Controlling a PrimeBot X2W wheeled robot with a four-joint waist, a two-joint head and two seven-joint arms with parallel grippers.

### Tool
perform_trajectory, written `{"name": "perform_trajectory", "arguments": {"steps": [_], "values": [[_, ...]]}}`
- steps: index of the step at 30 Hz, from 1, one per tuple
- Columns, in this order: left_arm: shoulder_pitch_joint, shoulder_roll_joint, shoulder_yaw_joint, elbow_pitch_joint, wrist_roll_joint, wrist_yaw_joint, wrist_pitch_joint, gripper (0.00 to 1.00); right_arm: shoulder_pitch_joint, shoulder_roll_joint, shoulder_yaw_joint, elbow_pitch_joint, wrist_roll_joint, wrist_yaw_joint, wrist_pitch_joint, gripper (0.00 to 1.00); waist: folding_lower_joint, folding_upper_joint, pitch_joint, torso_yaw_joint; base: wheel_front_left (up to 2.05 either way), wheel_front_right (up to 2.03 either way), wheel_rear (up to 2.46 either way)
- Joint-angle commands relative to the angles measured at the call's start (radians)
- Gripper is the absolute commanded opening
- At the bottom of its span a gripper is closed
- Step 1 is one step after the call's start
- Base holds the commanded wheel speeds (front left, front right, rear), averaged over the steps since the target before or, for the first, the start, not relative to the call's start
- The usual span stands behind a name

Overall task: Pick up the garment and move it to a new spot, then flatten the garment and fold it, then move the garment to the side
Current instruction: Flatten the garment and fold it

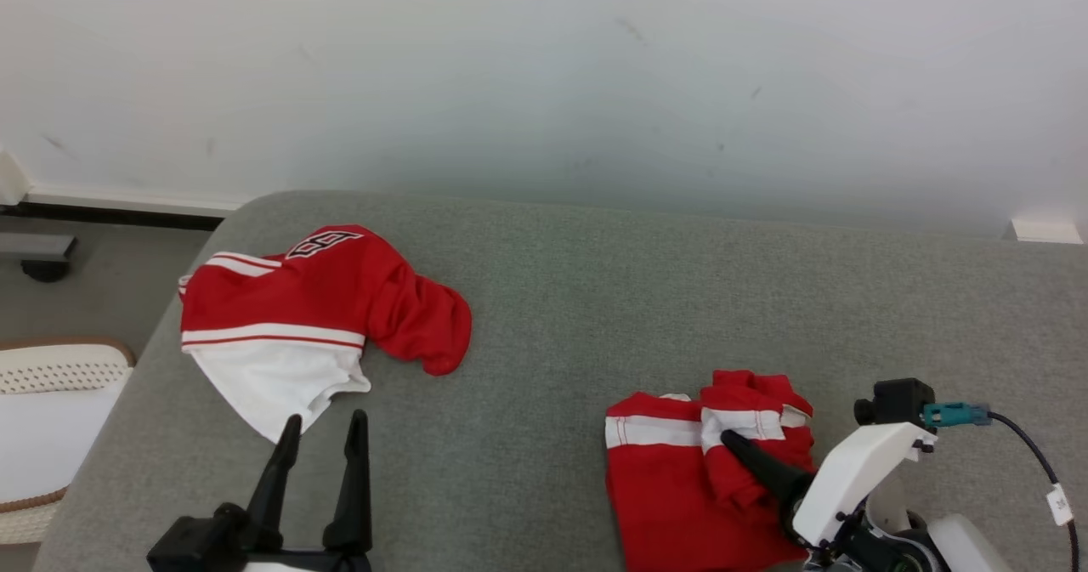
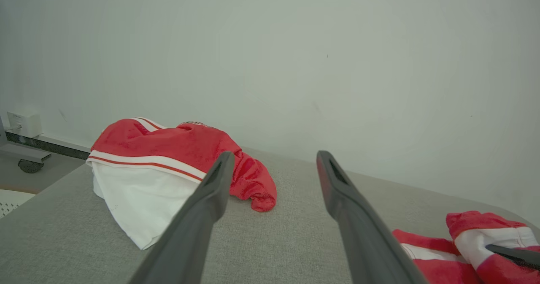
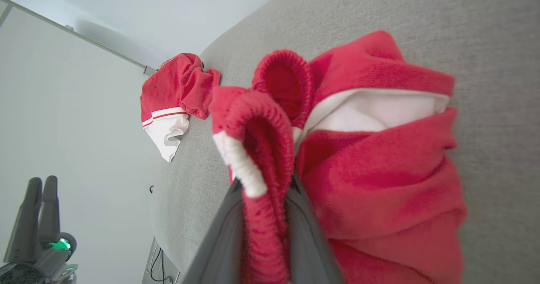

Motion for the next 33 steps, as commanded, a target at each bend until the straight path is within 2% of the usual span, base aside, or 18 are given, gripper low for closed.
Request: {"name": "perform_trajectory", "arguments": {"steps": [1, 7, 9, 11, 12, 17, 22, 27, 33], "values": [[-0.006, 0.003, 0.000, 0.003, -0.009, 0.004, 0.000, 1.00, -0.020, 0.014, 0.006, 0.020, -0.022, -0.002, 0.005, 0.00, 0.0000, 0.0000, 0.004, 0.012, 0.00, 0.00, 0.00], [-0.008, 0.003, -0.004, 0.006, -0.018, 0.011, 0.000, 1.00, -0.064, 0.067, 0.005, 0.138, -0.114, -0.002, -0.015, 0.00, 0.0000, 0.0000, 0.000, 0.039, 0.00, 0.00, 0.00], [-0.007, 0.003, -0.003, 0.007, -0.019, 0.011, 0.000, 1.00, -0.072, 0.077, 0.006, 0.155, -0.115, -0.002, -0.020, 0.25, 0.0000, 0.0000, -0.001, 0.042, 0.00, 0.00, 0.00], [-0.006, 0.003, -0.001, 0.007, -0.019, 0.012, 0.000, 1.00, -0.072, 0.084, 0.014, 0.166, -0.119, -0.002, -0.029, 0.44, 0.0000, 0.0000, -0.002, 0.043, 0.00, 0.00, 0.00], [-0.006, 0.003, 0.000, 0.006, -0.020, 0.013, 0.000, 1.00, -0.074, 0.086, 0.019, 0.172, -0.119, -0.002, -0.031, 1.00, 0.0000, 0.0000, -0.002, 0.042, 0.00, 0.00, 0.00], [-0.007, 0.003, 0.003, 0.001, -0.015, 0.013, 0.000, 1.00, -0.075, 0.091, 0.068, 0.130, -0.089, -0.002, -0.043, 1.00, 0.0000, 0.0000, -0.006, 0.029, 0.00, 0.00, 0.00], [-0.001, 0.003, 0.005, 0.002, -0.011, 0.010, 0.000, 1.00, -0.042, 0.091, 0.123, 0.004, -0.049, -0.002, -0.072, 1.00, 0.0000, 0.0000, -0.011, 0.009, 0.00, 0.00, 0.00], [-0.001, 0.003, 0.004, 0.002, -0.010, 0.009, 0.000, 1.00, -0.004, 0.056, 0.134, -0.105, -0.013, -0.002, -0.094, 1.00, 0.0000, 0.0000, -0.015, -0.005, 0.00, 0.00, 0.00], [-0.002, 0.003, 0.006, -0.002, -0.005, 0.008, 0.000, 1.00, 0.033, -0.039, 0.091, -0.289, -0.030, -0.002, -0.315, 1.00, 0.0000, 0.0000, -0.018, -0.021, 0.00, 0.00, 0.00]]}}
